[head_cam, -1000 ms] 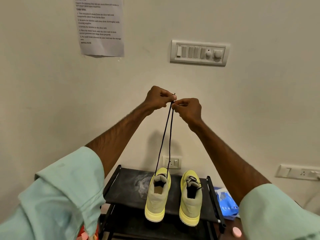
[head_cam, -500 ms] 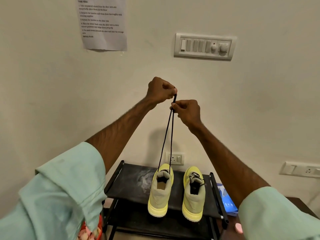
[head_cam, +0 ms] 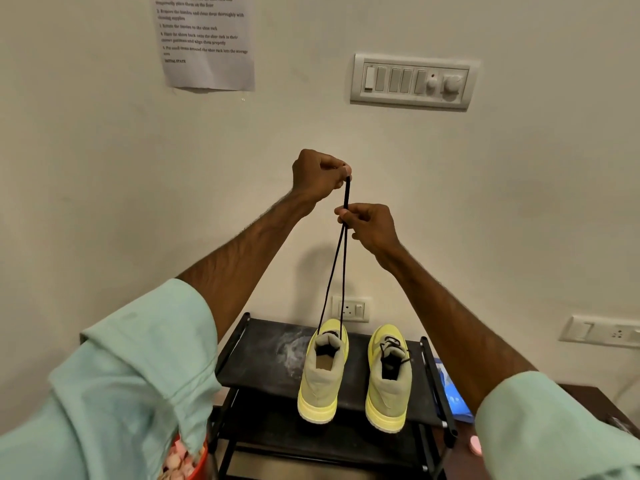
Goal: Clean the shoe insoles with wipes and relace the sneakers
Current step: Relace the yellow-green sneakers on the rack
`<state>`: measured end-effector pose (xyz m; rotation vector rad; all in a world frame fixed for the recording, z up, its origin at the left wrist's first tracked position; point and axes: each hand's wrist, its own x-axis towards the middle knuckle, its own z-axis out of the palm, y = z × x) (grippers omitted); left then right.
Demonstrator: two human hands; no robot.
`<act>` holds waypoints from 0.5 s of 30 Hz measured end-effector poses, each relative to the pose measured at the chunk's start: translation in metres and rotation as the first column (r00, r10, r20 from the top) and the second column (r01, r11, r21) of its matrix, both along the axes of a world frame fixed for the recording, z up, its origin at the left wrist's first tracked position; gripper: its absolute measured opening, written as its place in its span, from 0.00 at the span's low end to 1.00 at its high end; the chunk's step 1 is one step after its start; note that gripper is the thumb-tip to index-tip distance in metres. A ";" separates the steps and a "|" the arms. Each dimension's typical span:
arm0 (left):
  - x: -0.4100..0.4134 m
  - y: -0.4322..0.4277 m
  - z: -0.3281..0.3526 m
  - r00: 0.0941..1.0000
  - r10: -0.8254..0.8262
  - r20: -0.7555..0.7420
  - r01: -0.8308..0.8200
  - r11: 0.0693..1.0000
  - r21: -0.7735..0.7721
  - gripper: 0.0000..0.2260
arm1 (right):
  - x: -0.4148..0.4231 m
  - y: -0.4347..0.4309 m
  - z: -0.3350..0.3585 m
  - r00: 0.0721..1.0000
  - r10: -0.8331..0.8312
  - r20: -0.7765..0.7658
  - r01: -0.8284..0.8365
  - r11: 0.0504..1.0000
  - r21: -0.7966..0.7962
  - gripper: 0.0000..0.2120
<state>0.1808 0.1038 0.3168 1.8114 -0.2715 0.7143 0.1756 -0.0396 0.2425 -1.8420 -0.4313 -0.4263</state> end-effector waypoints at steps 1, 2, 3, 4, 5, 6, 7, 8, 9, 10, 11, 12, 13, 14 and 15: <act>0.001 0.001 -0.001 1.000 -0.001 -0.007 0.001 1.000 -0.025 0.03 | 0.000 0.001 -0.004 1.000 0.007 -0.008 -0.008 1.000 -0.006 0.10; 0.002 0.003 -0.003 1.000 -0.005 -0.019 0.004 0.999 -0.054 0.03 | 0.000 0.001 -0.008 1.000 0.013 -0.016 -0.013 1.000 -0.010 0.10; 0.002 0.004 -0.004 0.999 -0.014 -0.033 0.011 0.996 -0.083 0.02 | -0.001 0.002 -0.012 1.000 0.017 -0.025 -0.018 1.000 -0.013 0.10; 0.003 0.006 -0.005 0.999 -0.023 -0.046 0.018 0.994 -0.112 0.03 | -0.002 0.002 -0.015 0.999 0.022 -0.029 -0.022 1.000 -0.017 0.10; 0.005 0.007 -0.007 0.998 -0.032 -0.058 0.023 0.990 -0.139 0.04 | -0.004 0.003 -0.018 0.999 0.025 -0.031 -0.026 0.999 -0.025 0.10; 0.007 0.010 -0.008 0.997 -0.039 -0.070 0.027 0.985 -0.168 0.04 | -0.006 0.003 -0.021 0.999 0.029 -0.030 -0.030 0.999 -0.037 0.10; 0.008 0.012 -0.010 0.996 -0.045 -0.083 0.028 0.980 -0.199 0.04 | -0.009 0.004 -0.024 0.999 0.032 -0.029 -0.033 0.998 -0.052 0.11; 0.009 0.015 -0.013 0.994 -0.053 -0.095 0.029 0.972 -0.234 0.04 | -0.012 0.004 -0.029 0.999 0.037 -0.029 -0.039 0.997 -0.069 0.11; 0.010 0.017 -0.015 0.993 -0.060 -0.106 0.030 0.963 -0.269 0.04 | -0.014 0.003 -0.034 0.999 0.040 -0.032 -0.043 0.995 -0.086 0.11; 0.011 0.021 -0.018 0.991 -0.063 -0.118 0.025 0.954 -0.300 0.04 | -0.016 0.001 -0.040 0.998 0.043 -0.040 -0.047 0.993 -0.104 0.11; 0.011 0.024 -0.021 0.990 -0.060 -0.129 0.015 0.946 -0.324 0.05 | -0.019 -0.001 -0.046 0.998 0.046 -0.052 -0.052 0.992 -0.117 0.10; 0.012 0.028 -0.025 0.989 -0.055 -0.140 0.003 0.937 -0.349 0.04 | -0.020 -0.004 -0.052 0.997 0.048 -0.067 -0.056 0.991 -0.125 0.10; 0.013 0.034 -0.031 0.987 -0.048 -0.152 -0.013 0.926 -0.377 0.03 | -0.022 -0.007 -0.058 0.995 0.049 -0.081 -0.059 0.991 -0.123 0.09; 0.013 0.039 -0.038 0.985 -0.043 -0.164 -0.028 0.914 -0.405 0.02 | -0.023 -0.011 -0.063 0.995 0.043 -0.088 -0.053 0.992 -0.114 0.08; 0.013 0.045 -0.047 0.983 -0.035 -0.179 -0.046 0.903 -0.428 0.01 | -0.023 -0.014 -0.066 0.996 0.026 -0.088 -0.035 0.994 -0.100 0.08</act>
